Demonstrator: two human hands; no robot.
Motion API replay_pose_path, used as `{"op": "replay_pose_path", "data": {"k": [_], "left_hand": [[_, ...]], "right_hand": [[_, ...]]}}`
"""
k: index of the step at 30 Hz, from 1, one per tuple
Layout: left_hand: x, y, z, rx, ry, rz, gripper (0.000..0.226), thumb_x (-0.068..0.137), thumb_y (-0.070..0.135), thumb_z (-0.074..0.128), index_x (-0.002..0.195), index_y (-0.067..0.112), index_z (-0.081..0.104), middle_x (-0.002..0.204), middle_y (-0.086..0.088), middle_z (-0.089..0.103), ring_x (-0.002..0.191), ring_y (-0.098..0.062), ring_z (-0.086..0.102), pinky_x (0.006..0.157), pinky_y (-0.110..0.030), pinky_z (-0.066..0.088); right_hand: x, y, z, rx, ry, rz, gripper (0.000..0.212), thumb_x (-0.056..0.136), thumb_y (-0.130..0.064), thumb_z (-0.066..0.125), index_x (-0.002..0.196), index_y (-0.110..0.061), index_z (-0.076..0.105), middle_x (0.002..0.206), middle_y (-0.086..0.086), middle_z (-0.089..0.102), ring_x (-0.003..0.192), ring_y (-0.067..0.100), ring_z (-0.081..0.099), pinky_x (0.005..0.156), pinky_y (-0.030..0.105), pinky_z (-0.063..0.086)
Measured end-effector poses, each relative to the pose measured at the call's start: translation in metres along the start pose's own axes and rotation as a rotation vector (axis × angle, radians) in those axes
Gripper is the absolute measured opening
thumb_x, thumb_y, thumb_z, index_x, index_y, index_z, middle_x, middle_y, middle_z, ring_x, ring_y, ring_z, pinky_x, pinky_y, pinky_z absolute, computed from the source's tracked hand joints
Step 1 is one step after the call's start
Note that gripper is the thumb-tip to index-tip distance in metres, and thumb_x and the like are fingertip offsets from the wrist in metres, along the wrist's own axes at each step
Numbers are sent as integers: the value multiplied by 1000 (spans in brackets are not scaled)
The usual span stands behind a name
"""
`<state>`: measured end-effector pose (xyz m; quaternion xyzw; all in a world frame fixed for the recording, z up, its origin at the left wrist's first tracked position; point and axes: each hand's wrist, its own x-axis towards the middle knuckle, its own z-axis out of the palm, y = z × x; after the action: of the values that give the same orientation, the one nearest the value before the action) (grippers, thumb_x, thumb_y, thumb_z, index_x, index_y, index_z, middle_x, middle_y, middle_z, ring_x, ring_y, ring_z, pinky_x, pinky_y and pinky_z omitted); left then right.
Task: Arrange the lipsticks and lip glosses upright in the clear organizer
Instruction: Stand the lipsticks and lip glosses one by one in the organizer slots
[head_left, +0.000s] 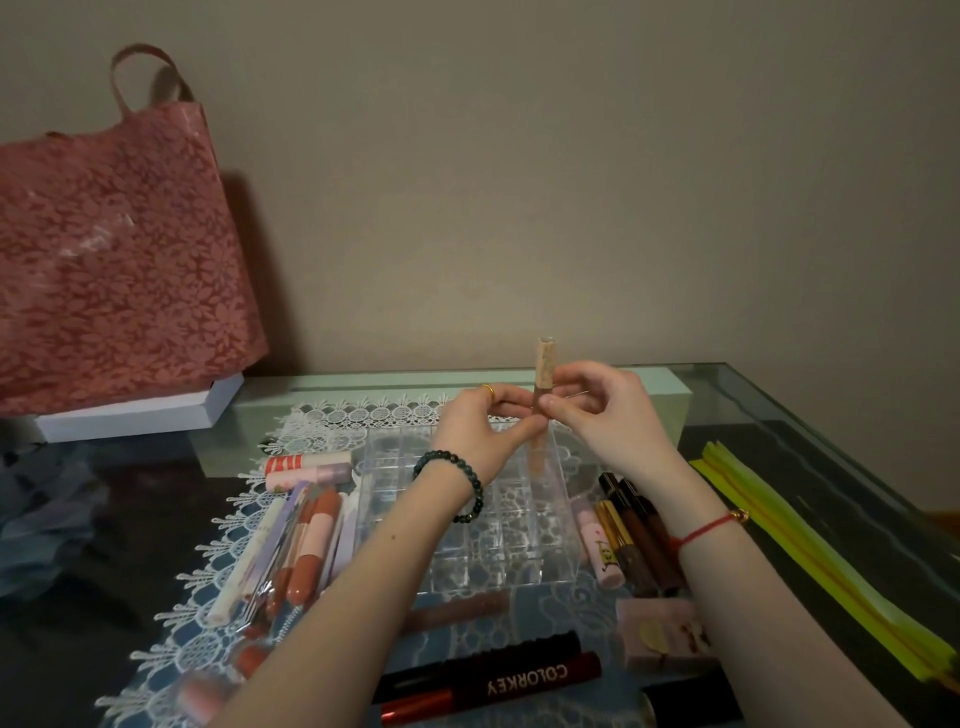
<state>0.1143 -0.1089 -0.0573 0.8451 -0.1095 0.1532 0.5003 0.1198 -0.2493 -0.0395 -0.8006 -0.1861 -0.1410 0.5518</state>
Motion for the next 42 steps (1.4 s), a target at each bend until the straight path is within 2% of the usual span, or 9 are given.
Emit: {"op": "replay_pose_path", "data": {"k": [9, 15, 20, 24, 28, 31, 34, 38, 42], "left_hand": [[0, 0, 0, 28, -11, -6, 12, 75, 26, 71, 86, 25, 65, 79, 10, 67, 84, -3, 63, 84, -21, 45], [-1, 3, -3, 65, -33, -9, 15, 77, 27, 69, 89, 27, 62, 77, 13, 64, 84, -1, 59, 72, -7, 36], [-4, 5, -7, 80, -38, 5, 28, 75, 29, 70, 101, 19, 64, 86, 12, 67, 91, -1, 60, 86, -19, 40], [-9, 10, -18, 113, -16, 27, 34, 76, 32, 68, 107, 20, 62, 100, 9, 66, 94, 2, 56, 86, -16, 38], [-24, 17, -37, 158, 1, 44, 35, 76, 33, 68, 110, 23, 61, 106, 11, 64, 103, -3, 55, 93, -21, 41], [-43, 22, -54, 207, 7, 74, 35, 76, 34, 67, 110, 25, 61, 105, 14, 61, 105, -2, 53, 95, -21, 39], [-65, 25, -70, 246, -16, 105, 36, 76, 35, 66, 110, 26, 60, 104, 19, 58, 103, 3, 51, 94, -14, 35], [-95, 22, -85, 299, -74, 123, 39, 74, 38, 65, 111, 28, 59, 106, 21, 58, 100, 9, 51, 83, 6, 30], [-126, 16, -91, 364, -169, 109, 42, 70, 48, 60, 109, 33, 58, 103, 24, 58, 96, 17, 48, 85, 1, 35]], "right_hand": [[0, 1, 1, -4, -1, 15, 23, 79, -11, 67, 83, -31, 57, 79, -5, 63, 65, 2, 62, 62, 12, 49], [-1, 0, -2, -12, -27, 29, 20, 79, -11, 67, 89, -25, 58, 78, -8, 61, 63, -1, 60, 58, 7, 47], [0, -1, -4, -34, -43, 38, 21, 77, -11, 69, 92, -22, 60, 77, -7, 62, 57, -6, 59, 59, 8, 48], [-1, -5, -12, -75, -21, 62, 27, 76, -18, 71, 100, -23, 60, 85, -4, 66, 70, 6, 63, 62, 16, 47], [-6, -21, -24, -154, 64, 19, 33, 77, -21, 70, 108, -22, 59, 91, -1, 65, 77, 13, 63, 67, 21, 50], [-15, -38, -27, -192, 115, -34, 32, 78, -21, 68, 108, -23, 58, 90, -2, 64, 76, 14, 62, 71, 26, 53], [-29, -56, -24, -172, 130, -102, 27, 79, -19, 68, 104, -24, 58, 86, -3, 63, 69, 9, 59, 68, 22, 52], [-56, -72, -15, -203, -24, -128, 25, 79, -19, 67, 101, -27, 59, 85, -8, 62, 72, 6, 59, 67, 18, 50], [-87, -68, 5, -383, -309, -130, 29, 80, -23, 63, 107, -29, 56, 93, -13, 58, 82, -2, 56, 72, 14, 49]]}}
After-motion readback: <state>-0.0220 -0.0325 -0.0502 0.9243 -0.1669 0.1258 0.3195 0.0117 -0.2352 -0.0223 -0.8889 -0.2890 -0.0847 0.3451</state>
